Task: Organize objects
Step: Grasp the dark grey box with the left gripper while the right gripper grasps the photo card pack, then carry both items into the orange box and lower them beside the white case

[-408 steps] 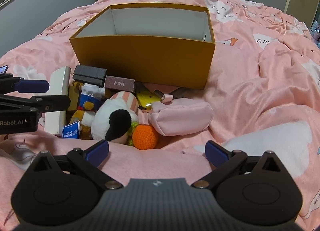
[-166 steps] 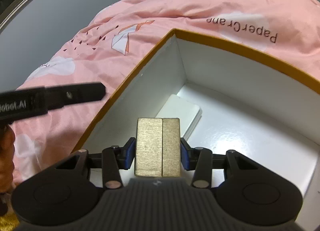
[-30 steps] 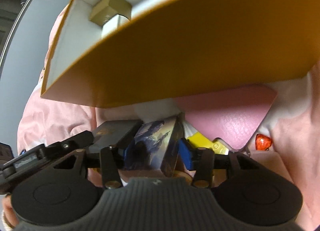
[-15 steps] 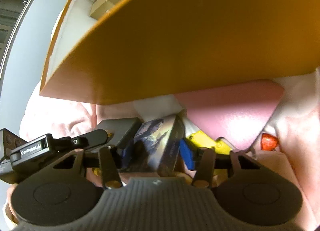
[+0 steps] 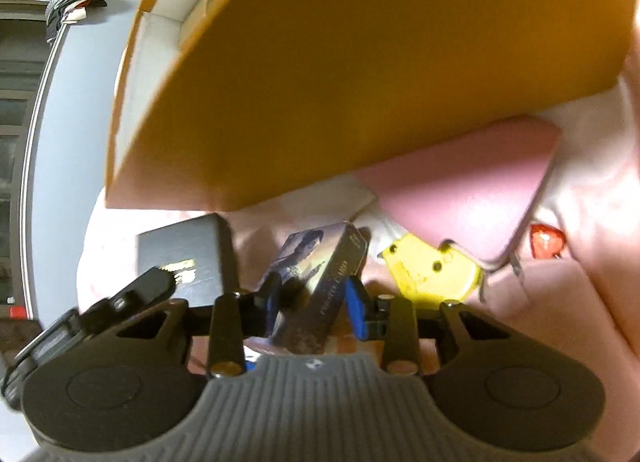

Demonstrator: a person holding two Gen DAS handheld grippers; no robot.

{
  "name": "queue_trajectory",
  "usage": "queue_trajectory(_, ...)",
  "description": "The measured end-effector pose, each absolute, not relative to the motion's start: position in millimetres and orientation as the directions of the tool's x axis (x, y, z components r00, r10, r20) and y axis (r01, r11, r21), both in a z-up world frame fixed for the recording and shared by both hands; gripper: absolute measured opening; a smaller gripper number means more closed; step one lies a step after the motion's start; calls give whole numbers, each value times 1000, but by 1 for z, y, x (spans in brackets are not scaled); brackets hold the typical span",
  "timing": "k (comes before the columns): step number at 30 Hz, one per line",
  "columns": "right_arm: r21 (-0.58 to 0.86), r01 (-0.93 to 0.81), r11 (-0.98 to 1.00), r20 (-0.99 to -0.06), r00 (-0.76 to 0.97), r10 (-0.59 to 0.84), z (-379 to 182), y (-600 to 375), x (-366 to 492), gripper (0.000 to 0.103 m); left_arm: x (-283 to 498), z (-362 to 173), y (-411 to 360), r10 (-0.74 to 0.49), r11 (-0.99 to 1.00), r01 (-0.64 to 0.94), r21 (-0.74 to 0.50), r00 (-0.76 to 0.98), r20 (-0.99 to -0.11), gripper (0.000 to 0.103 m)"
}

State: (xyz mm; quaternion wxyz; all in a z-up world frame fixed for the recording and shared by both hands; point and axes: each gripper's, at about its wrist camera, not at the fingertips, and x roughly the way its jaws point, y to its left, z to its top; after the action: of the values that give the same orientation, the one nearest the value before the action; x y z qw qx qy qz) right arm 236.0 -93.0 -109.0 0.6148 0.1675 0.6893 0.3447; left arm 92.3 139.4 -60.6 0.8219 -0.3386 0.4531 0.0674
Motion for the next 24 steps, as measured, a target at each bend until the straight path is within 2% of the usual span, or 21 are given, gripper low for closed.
queue_trajectory(4, 703, -135, 698, -707, -240, 665, -124, -86, 238, 52, 92, -58, 141, -198, 761, -412, -501, 588, -784, 43)
queue_trajectory(6, 711, -109, 695, -696, -246, 674, -129, -83, 238, 52, 91, -57, 141, -193, 764, -411, -498, 590, -784, 43)
queue_trajectory(8, 711, -114, 694, -698, -233, 677, -126, -84, 237, 49, 90, -55, 140, -188, 767, -404, -499, 601, -777, 43)
queue_trajectory(10, 716, -139, 684, -696, -207, 687, -115, -89, 237, 39, 88, -49, 140, -180, 773, -391, -500, 621, -763, 43)
queue_trajectory(14, 703, -289, 650, -703, -145, 696, -77, -95, 231, 30, 83, -33, 138, -184, 779, -363, -511, 647, -740, 43)
queue_trajectory(15, 702, -323, 635, -698, -136, 703, -66, -97, 229, 25, 82, -28, 136, -188, 784, -349, -513, 655, -732, 43)
queue_trajectory(19, 666, -423, 614, -703, -82, 706, -30, -102, 222, 24, 81, -6, 132, -222, 788, -288, -544, 691, -688, 43)
queue_trajectory(24, 656, -501, 565, -663, -23, 748, 10, -135, 219, 24, 90, 23, 126, -222, 815, -220, -535, 735, -640, 43)
